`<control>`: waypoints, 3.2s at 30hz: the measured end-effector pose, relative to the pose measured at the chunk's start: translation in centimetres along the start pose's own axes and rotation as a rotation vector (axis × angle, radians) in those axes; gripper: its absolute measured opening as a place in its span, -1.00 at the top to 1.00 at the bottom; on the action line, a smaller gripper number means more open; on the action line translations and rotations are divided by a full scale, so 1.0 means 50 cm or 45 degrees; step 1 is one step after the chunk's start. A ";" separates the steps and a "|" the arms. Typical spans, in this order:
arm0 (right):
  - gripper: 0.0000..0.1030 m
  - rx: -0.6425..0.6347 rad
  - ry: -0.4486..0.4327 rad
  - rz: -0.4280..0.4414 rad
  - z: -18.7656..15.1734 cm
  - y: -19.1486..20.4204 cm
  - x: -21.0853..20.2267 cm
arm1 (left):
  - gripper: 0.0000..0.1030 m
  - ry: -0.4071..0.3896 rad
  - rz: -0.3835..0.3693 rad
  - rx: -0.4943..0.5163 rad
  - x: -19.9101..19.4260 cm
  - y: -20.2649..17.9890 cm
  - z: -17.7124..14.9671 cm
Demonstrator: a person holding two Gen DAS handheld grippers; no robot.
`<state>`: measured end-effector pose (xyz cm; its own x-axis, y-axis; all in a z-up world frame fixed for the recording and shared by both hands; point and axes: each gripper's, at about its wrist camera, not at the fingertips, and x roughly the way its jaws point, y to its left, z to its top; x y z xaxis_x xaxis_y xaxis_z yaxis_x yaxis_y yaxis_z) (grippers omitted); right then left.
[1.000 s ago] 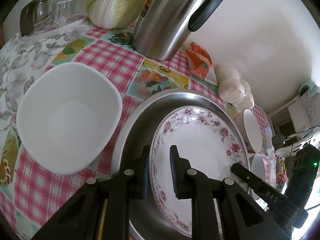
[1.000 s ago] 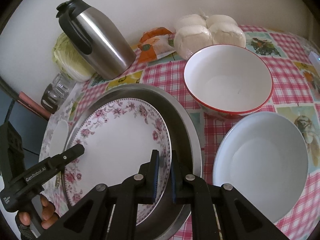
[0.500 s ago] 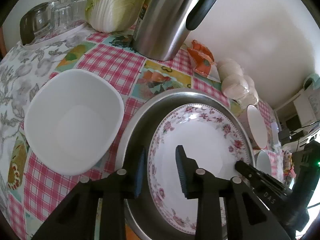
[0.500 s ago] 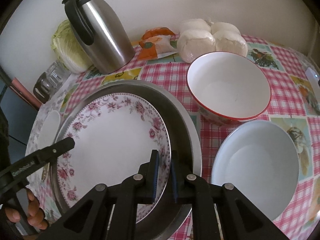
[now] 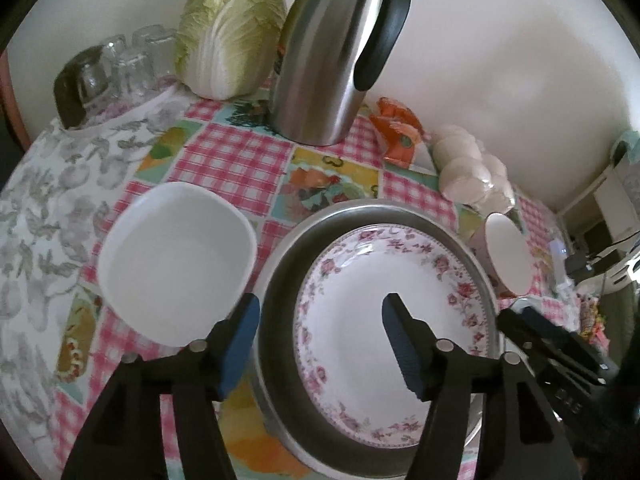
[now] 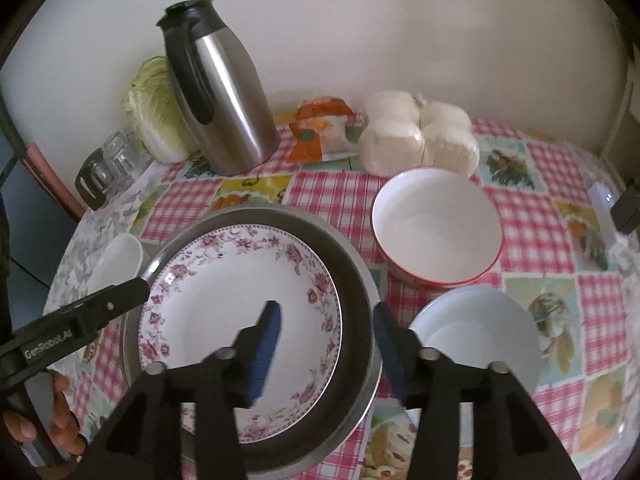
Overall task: Organize plates and bowls
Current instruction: 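Open both grippers to release the plate and withdraw, then move both grippers to the rim of the red-rimmed white bowl, then close both grippers on the red-rimmed bowl's rim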
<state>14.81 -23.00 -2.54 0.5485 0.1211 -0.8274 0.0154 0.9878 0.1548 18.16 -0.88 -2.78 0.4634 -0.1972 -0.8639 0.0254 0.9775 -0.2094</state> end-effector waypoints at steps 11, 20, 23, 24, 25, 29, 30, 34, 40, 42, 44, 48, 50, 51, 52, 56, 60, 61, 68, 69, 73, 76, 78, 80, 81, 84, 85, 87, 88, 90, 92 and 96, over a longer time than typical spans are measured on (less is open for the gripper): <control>-0.72 -0.058 0.014 -0.094 0.005 -0.004 -0.030 | -0.31 0.073 0.241 -0.005 0.005 0.009 -0.007; -0.96 -0.006 0.023 -0.115 0.004 -0.045 -0.051 | -0.70 0.030 0.290 0.006 -0.008 -0.015 -0.012; -0.97 0.006 0.012 -0.132 0.005 -0.062 -0.063 | -0.77 0.000 0.292 0.006 -0.014 -0.026 -0.013; -0.97 0.014 0.006 -0.135 0.006 -0.070 -0.068 | -0.84 -0.016 0.286 0.007 -0.018 -0.033 -0.013; -0.97 0.026 -0.004 -0.136 0.007 -0.080 -0.075 | -0.87 -0.028 0.282 0.009 -0.020 -0.038 -0.014; -1.00 0.079 -0.041 -0.134 0.009 -0.114 -0.099 | -0.97 -0.079 0.270 0.024 -0.030 -0.066 -0.015; -1.00 0.093 -0.052 -0.138 0.009 -0.125 -0.106 | -0.99 -0.093 0.268 0.025 -0.032 -0.073 -0.016; -1.00 0.126 -0.078 -0.159 0.006 -0.159 -0.126 | -0.99 -0.129 0.239 0.033 -0.039 -0.099 -0.017; -1.00 0.222 -0.108 -0.156 -0.001 -0.220 -0.146 | -0.99 -0.186 0.210 0.093 -0.042 -0.149 -0.022; -1.00 0.258 -0.117 -0.151 -0.003 -0.235 -0.148 | -0.99 -0.206 0.181 0.122 -0.044 -0.167 -0.022; -1.00 0.280 -0.145 -0.150 -0.003 -0.247 -0.148 | -0.99 -0.215 0.179 0.147 -0.039 -0.184 -0.020; -1.00 0.318 -0.161 -0.115 0.000 -0.262 -0.137 | -0.99 -0.208 0.164 0.155 -0.025 -0.199 -0.011; -1.00 0.329 -0.159 -0.096 0.001 -0.266 -0.128 | -0.99 -0.206 0.155 0.151 -0.019 -0.203 -0.006; -1.00 0.330 -0.151 -0.096 0.002 -0.268 -0.121 | -0.99 -0.195 0.150 0.158 -0.014 -0.207 -0.001; -1.00 0.329 -0.148 -0.100 0.003 -0.270 -0.116 | -0.99 -0.188 0.147 0.167 -0.011 -0.212 0.002; -1.00 0.294 -0.160 -0.174 0.011 -0.276 -0.101 | -0.99 -0.202 0.160 0.203 -0.001 -0.227 0.015; -1.00 0.289 -0.163 -0.206 0.023 -0.293 -0.083 | -0.99 -0.205 0.151 0.214 0.016 -0.239 0.026; -1.00 0.295 -0.163 -0.203 0.026 -0.297 -0.078 | -0.99 -0.204 0.148 0.214 0.020 -0.241 0.028; -1.00 0.310 -0.141 -0.215 0.050 -0.305 -0.027 | -0.99 -0.152 0.129 0.268 0.067 -0.270 0.047; -1.00 0.306 -0.138 -0.221 0.054 -0.304 -0.019 | -0.99 -0.133 0.122 0.272 0.075 -0.273 0.052; -0.80 0.307 -0.121 -0.223 0.065 -0.302 0.015 | -0.99 -0.073 0.098 0.282 0.104 -0.292 0.082; -0.71 0.347 -0.082 -0.181 0.068 -0.308 0.047 | -0.99 -0.021 0.080 0.290 0.124 -0.308 0.103; -0.67 0.366 -0.076 -0.166 0.069 -0.310 0.062 | -0.98 0.003 0.069 0.297 0.136 -0.319 0.112; -0.62 0.363 -0.063 -0.177 0.070 -0.307 0.075 | -0.97 0.031 0.061 0.303 0.149 -0.332 0.120; -0.60 0.359 -0.060 -0.186 0.071 -0.305 0.080 | -0.95 0.046 0.060 0.309 0.157 -0.338 0.123; -0.45 0.358 -0.054 -0.173 0.074 -0.301 0.092 | -0.78 0.096 0.081 0.342 0.184 -0.359 0.127; -0.39 0.361 -0.051 -0.159 0.076 -0.300 0.097 | -0.75 0.118 0.088 0.352 0.196 -0.365 0.127; -0.35 0.360 -0.042 -0.150 0.076 -0.297 0.107 | -0.65 0.152 0.094 0.361 0.216 -0.373 0.126; -0.30 0.356 -0.032 -0.154 0.076 -0.296 0.115 | -0.65 0.160 0.098 0.365 0.222 -0.376 0.126; -0.20 0.356 -0.006 -0.163 0.073 -0.295 0.129 | -0.65 0.174 0.110 0.377 0.237 -0.382 0.126; -0.09 0.366 0.021 -0.155 0.068 -0.297 0.144 | -0.64 0.199 0.120 0.378 0.254 -0.385 0.125; -0.05 0.374 0.046 -0.141 0.059 -0.296 0.160 | -0.31 0.239 0.129 0.397 0.277 -0.396 0.122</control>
<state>21.45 -36.94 -9.86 0.4999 0.0228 -0.8658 0.3171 0.9254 0.2075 29.49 -22.52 -7.79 0.3075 -0.0807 -0.9481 0.2695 0.9630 0.0054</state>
